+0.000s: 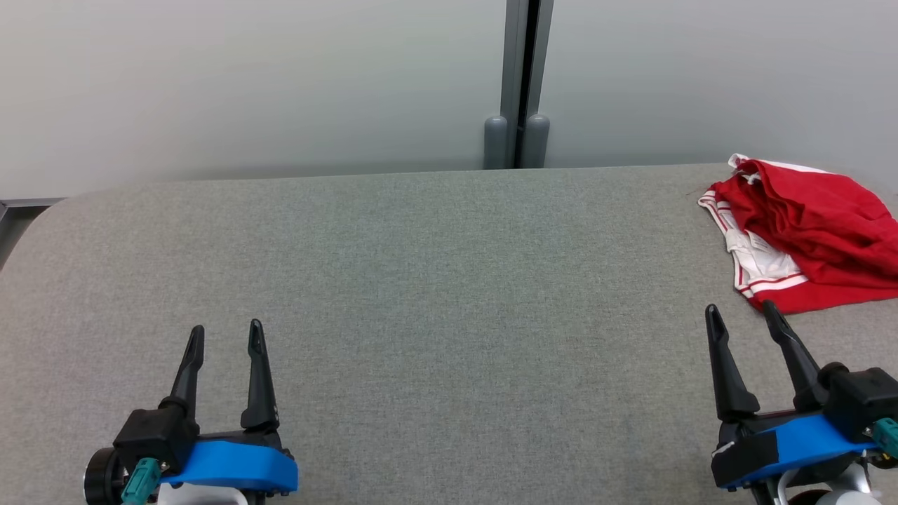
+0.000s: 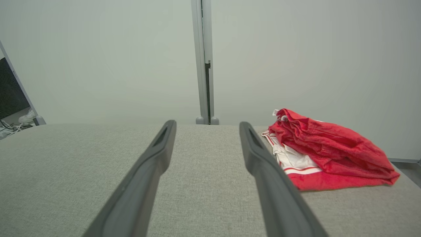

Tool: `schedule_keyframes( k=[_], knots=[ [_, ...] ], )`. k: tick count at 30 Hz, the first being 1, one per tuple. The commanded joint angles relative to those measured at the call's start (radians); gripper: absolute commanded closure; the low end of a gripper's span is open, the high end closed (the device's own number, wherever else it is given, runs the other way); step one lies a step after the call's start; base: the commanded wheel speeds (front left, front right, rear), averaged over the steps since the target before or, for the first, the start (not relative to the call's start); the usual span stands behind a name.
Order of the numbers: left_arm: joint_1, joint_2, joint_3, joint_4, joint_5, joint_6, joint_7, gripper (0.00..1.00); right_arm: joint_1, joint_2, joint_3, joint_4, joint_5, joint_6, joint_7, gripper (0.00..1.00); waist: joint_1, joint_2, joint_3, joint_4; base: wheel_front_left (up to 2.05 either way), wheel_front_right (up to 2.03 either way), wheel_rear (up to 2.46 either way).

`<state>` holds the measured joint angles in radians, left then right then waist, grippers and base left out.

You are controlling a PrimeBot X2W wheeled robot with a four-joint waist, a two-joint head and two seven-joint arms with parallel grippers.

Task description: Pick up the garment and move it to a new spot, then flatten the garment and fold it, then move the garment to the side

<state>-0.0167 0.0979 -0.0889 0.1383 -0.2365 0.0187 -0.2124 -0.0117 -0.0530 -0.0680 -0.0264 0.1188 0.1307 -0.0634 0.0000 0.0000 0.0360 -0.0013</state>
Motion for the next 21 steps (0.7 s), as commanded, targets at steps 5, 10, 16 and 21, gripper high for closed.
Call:
schedule_keyframes(
  k=[5, 10, 16, 21],
  knots=[
    [-0.002, 0.01, -0.006, -0.005, -0.013, -0.002, 0.004, 0.0, 0.007, 0.003, -0.005, 0.02, 0.025, 0.0, -0.008, 0.0, 0.0, 0.0, 0.006, 0.0, 0.0, 0.0, 0.0],
    [-0.011, 0.013, -0.008, -0.003, -0.016, -0.001, 0.005, 0.0, -0.003, 0.003, -0.011, 0.041, 0.036, 0.0, -0.018, 0.0, 0.0, 0.0, 0.011, 0.003, 0.0, 0.0, 0.0],
    [0.004, 0.002, -0.012, 0.019, -0.024, -0.002, 0.007, 1.0, 0.0, 0.002, -0.006, 0.073, 0.04, 0.0, -0.019, 1.0, 0.0001, 0.0, 0.012, 0.003, 0.0, 0.0, 0.0],
    [0.017, -0.009, -0.009, 0.05, -0.067, -0.007, 0.019, 1.0, -0.002, 0.005, -0.007, 0.107, 0.086, 0.0, -0.008, 1.0, 0.0, 0.0, 0.012, 0.003, 0.0, 0.0, 0.0]
  ],
)
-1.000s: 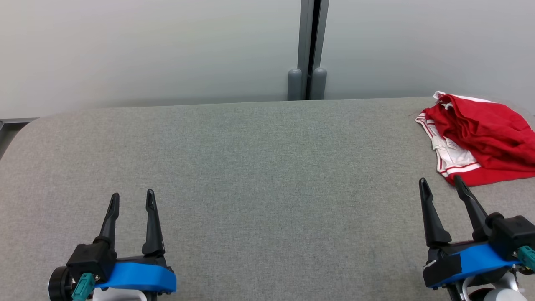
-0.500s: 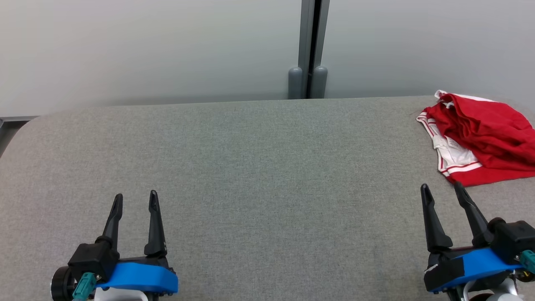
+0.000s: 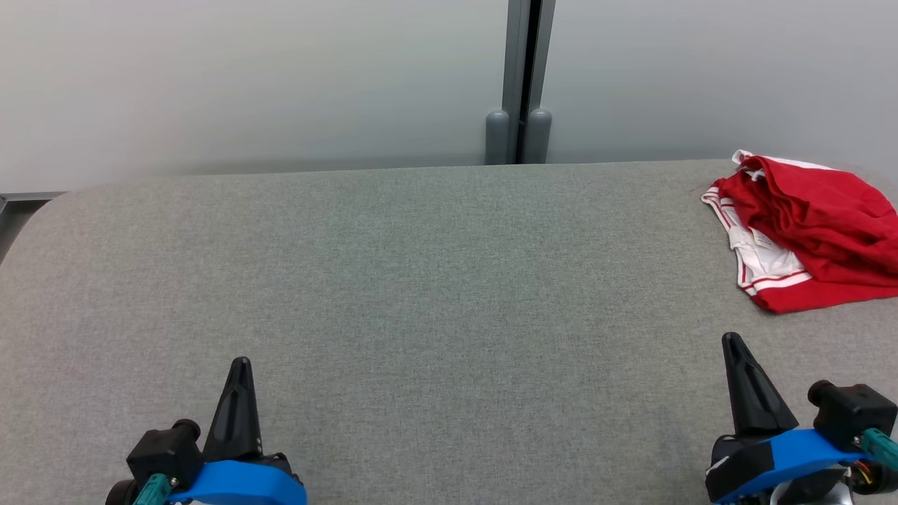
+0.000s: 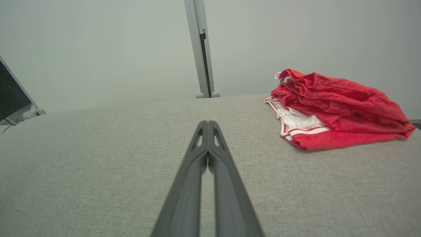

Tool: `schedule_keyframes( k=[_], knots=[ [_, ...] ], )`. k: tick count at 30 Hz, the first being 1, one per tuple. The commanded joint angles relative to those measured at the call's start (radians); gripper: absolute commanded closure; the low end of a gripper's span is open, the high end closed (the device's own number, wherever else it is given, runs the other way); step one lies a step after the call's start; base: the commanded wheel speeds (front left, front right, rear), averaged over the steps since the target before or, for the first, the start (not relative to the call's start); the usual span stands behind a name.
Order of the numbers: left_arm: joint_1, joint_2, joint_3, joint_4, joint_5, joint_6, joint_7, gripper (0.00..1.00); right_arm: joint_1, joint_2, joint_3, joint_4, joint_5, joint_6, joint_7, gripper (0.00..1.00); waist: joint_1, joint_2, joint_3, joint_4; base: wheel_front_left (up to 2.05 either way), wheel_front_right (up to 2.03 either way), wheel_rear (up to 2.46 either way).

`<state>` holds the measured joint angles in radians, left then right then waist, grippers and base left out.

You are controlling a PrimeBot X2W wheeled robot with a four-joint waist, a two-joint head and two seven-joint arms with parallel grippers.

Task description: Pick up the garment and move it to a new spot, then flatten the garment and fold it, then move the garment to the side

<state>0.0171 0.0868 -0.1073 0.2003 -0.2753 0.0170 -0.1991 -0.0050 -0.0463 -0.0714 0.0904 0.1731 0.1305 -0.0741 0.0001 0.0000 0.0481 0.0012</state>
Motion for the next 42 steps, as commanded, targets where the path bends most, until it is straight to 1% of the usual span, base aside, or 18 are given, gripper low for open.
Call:
schedule_keyframes(
  k=[1, 18, 42],
  knots=[
    [-0.019, 0.002, 0.013, -0.011, -0.047, -0.007, 0.01, 1.0, -0.011, -0.002, -0.004, -0.007, 0.052, 0.0, 0.006, 1.0, 0.0, 0.0, -0.001, 0.0, 0.0, 0.0, 0.0],
    [-0.045, -0.007, 0.06, 0.0, -0.337, -0.039, 0.078, 1.0, -0.032, -0.003, -0.012, 0.026, 0.365, 0.0, 0.046, 1.0, 0.0, 0.0, -0.007, 0.0, 0.0, 0.0, 0.0],
    [-0.075, -0.015, 0.114, 0.013, -0.661, -0.075, 0.154, 1.0, -0.059, -0.004, -0.023, 0.067, 0.713, 0.0, 0.092, 1.0, 0.0, 0.0, -0.016, 0.0, 0.0, 0.0, 0.0]
  ],
)
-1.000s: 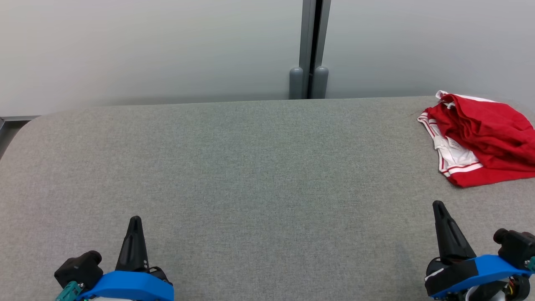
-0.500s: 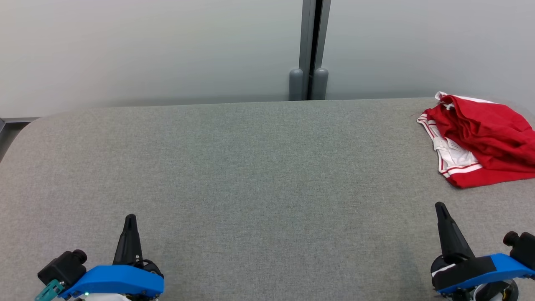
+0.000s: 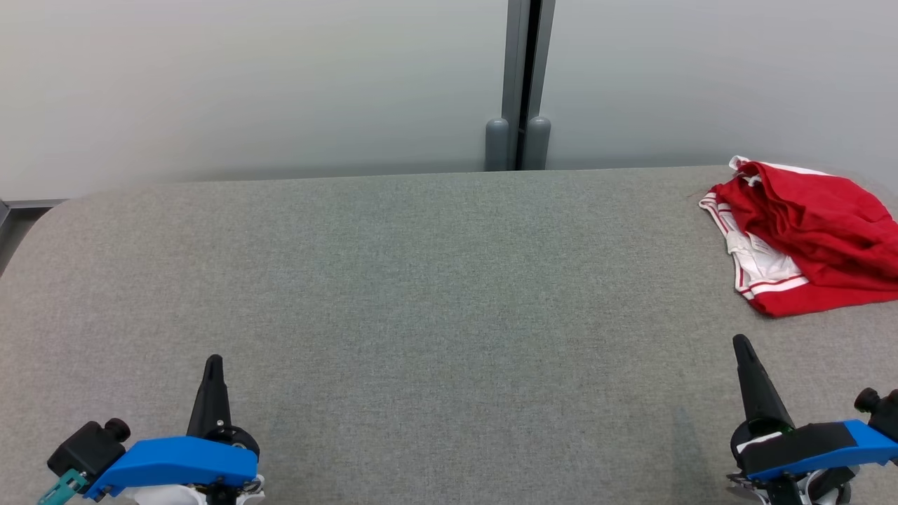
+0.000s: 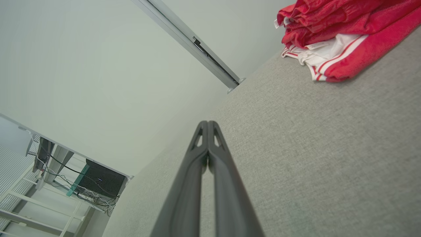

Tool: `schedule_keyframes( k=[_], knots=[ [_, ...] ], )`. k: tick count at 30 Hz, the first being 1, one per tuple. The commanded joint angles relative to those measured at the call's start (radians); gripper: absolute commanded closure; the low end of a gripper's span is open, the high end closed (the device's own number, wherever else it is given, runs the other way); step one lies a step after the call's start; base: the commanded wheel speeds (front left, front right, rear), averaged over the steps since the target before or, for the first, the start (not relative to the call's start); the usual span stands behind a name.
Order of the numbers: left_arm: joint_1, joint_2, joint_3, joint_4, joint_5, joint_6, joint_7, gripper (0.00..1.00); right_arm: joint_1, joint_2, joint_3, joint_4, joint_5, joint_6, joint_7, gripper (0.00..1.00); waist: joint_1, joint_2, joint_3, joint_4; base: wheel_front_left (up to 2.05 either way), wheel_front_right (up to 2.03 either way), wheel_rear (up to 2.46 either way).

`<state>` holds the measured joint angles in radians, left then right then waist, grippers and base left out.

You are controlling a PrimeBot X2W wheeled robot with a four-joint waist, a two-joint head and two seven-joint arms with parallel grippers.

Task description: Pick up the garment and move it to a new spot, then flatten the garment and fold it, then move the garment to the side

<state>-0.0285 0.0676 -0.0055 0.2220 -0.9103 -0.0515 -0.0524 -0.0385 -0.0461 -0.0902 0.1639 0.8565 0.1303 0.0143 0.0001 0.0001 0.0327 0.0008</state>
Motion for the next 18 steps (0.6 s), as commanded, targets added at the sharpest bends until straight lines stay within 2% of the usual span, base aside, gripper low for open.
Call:
schedule_keyframes(
  k=[1, 18],
  knots=[
    [-0.031, 0.003, 0.014, -0.008, -0.038, -0.008, 0.01, 1.0, -0.026, -0.004, -0.004, -0.005, 0.043, 0.0, 0.006, 1.0, 0.0, -0.0001, -0.001, 0.0, 0.0, 0.0, 0.0],
    [-0.046, -0.002, 0.043, 0.0, -0.212, -0.028, 0.052, 1.0, -0.04, -0.005, -0.01, 0.018, 0.23, 0.0, 0.03, 1.0, 0.0, -0.0001, -0.007, 0.0, 0.0, 0.0, 0.0]
  ],
)
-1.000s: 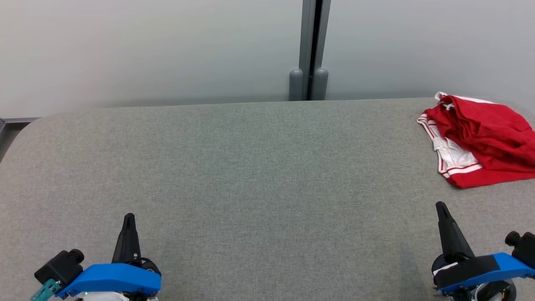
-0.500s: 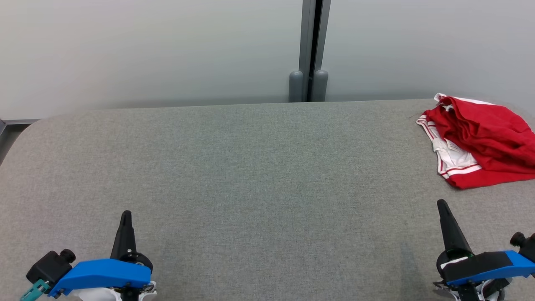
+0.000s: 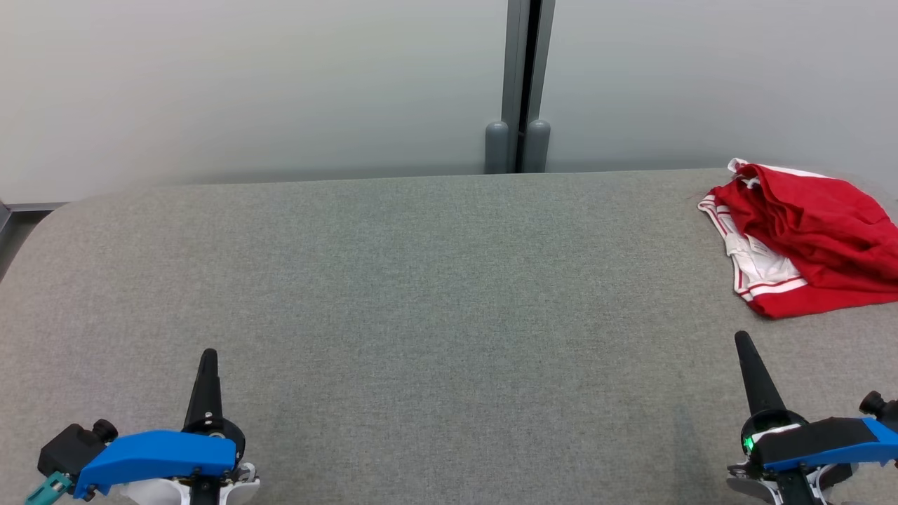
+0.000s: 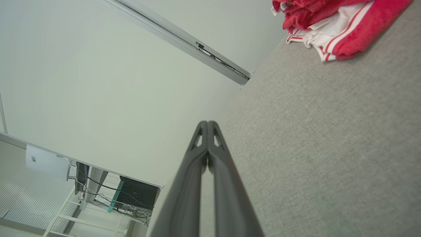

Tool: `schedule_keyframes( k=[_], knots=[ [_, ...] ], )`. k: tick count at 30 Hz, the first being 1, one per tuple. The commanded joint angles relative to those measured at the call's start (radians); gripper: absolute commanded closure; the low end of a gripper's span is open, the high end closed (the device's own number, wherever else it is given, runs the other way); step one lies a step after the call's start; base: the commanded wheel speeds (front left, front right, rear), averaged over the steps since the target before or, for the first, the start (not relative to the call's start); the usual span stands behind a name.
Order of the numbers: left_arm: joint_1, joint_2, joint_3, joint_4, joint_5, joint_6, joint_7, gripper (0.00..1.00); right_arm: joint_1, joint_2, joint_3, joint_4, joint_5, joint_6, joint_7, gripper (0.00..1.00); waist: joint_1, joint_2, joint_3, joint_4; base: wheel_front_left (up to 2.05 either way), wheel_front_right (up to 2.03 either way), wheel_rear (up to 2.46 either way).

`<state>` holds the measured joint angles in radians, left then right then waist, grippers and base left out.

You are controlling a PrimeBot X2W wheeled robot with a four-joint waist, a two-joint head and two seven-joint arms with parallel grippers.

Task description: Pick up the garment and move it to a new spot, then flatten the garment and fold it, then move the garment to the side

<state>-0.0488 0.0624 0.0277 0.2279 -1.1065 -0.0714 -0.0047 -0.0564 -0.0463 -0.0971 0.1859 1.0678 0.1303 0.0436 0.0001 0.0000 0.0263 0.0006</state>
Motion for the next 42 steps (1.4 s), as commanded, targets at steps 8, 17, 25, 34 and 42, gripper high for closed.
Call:
schedule_keyframes(
  k=[8, 17, 25, 34, 42],
  knots=[
    [-0.031, 0.001, 0.021, -0.002, -0.093, -0.016, 0.022, 1.0, -0.029, -0.005, -0.005, 0.005, 0.101, 0.0, 0.012, 1.0, 0.0, 0.0, -0.003, 0.0, 0.0, 0.0, 0.0],
    [-0.04, -0.002, 0.036, 0.002, -0.174, -0.026, 0.042, 1.0, -0.033, -0.005, -0.008, 0.016, 0.189, 0.001, 0.024, 1.0, 0.0, 0.0, -0.006, 0.0, 0.0, 0.0, 0.0],
    [-0.046, -0.004, 0.047, 0.005, -0.241, -0.033, 0.058, 1.0, -0.039, -0.005, -0.01, 0.025, 0.261, 0.001, 0.036, 1.0, 0.0, 0.0, -0.009, 0.0, 0.0, 0.0, 0.0],
    [-0.05, -0.007, 0.057, 0.008, -0.312, -0.041, 0.075, 1.0, -0.046, -0.006, -0.013, 0.035, 0.337, 0.001, 0.044, 1.0, -0.0001, 0.0, -0.012, 0.0, 0.0, 0.0, 0.0],
    [-0.056, -0.009, 0.069, 0.012, -0.377, -0.048, 0.091, 1.0, -0.048, -0.006, -0.015, 0.043, 0.407, 0.001, 0.052, 1.0, -0.0001, 0.0, -0.016, 0.0, 0.0, 0.0, 0.0]
  ],
)
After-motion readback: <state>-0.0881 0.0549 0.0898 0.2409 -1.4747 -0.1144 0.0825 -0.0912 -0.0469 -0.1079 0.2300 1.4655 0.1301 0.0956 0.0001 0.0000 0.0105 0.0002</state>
